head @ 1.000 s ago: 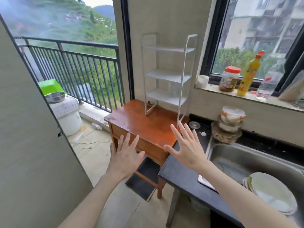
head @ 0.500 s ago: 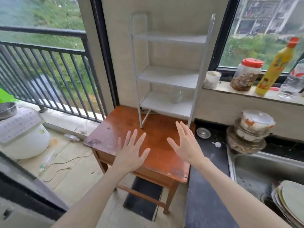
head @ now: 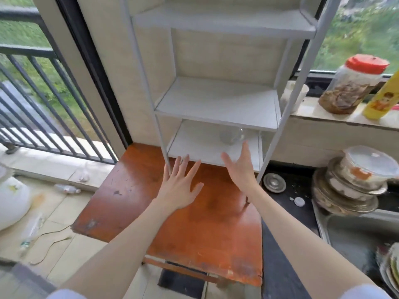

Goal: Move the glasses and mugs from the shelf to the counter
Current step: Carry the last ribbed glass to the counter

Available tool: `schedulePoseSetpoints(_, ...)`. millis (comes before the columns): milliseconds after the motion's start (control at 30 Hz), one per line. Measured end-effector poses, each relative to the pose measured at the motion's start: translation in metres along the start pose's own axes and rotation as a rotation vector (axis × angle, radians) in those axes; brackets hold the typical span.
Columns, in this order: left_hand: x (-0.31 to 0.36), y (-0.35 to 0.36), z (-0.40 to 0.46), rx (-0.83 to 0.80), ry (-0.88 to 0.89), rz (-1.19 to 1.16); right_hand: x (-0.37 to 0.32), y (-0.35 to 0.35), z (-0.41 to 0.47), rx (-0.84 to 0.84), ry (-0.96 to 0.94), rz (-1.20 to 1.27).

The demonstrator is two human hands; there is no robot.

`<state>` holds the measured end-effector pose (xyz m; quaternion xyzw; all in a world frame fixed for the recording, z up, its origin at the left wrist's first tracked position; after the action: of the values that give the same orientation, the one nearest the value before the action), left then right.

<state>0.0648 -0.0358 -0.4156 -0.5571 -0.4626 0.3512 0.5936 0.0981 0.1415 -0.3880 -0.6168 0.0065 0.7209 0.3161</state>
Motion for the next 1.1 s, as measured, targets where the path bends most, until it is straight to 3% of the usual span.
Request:
schedulePoseSetpoints(333, -0.005, 0.011, 0.044, -0.040, 0.073, 0.000, -0.001, -0.006, 0.033, 0.297, 0.012, 0.075)
schedulePoseSetpoints(667, -0.007, 0.007, 0.042, -0.058, 0.075, 0.032, -0.017, 0.001, 0.028, 0.204, -0.037, 0.021)
schedulePoseSetpoints(933, -0.010, -0.011, 0.039, -0.179, 0.127, 0.083, -0.038, -0.002, -0.015, 0.174, 0.019, 0.064)
schedulePoseSetpoints(1100, -0.007, -0.015, 0.007, -0.092, 0.232, -0.011, -0.053, -0.018, -0.067, 0.224, 0.082, 0.071)
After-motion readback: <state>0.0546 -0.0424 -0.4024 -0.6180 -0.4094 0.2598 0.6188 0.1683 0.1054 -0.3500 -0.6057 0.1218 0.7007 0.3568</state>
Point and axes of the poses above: each hand's wrist, its own z-axis towards the middle knuckle, its own y-axis out of the palm, x = y × z, the point moved 4 cm from there along z, towards the middle knuckle, and after that the axes turned 15 degrees about -y, right-handed, at the moved point
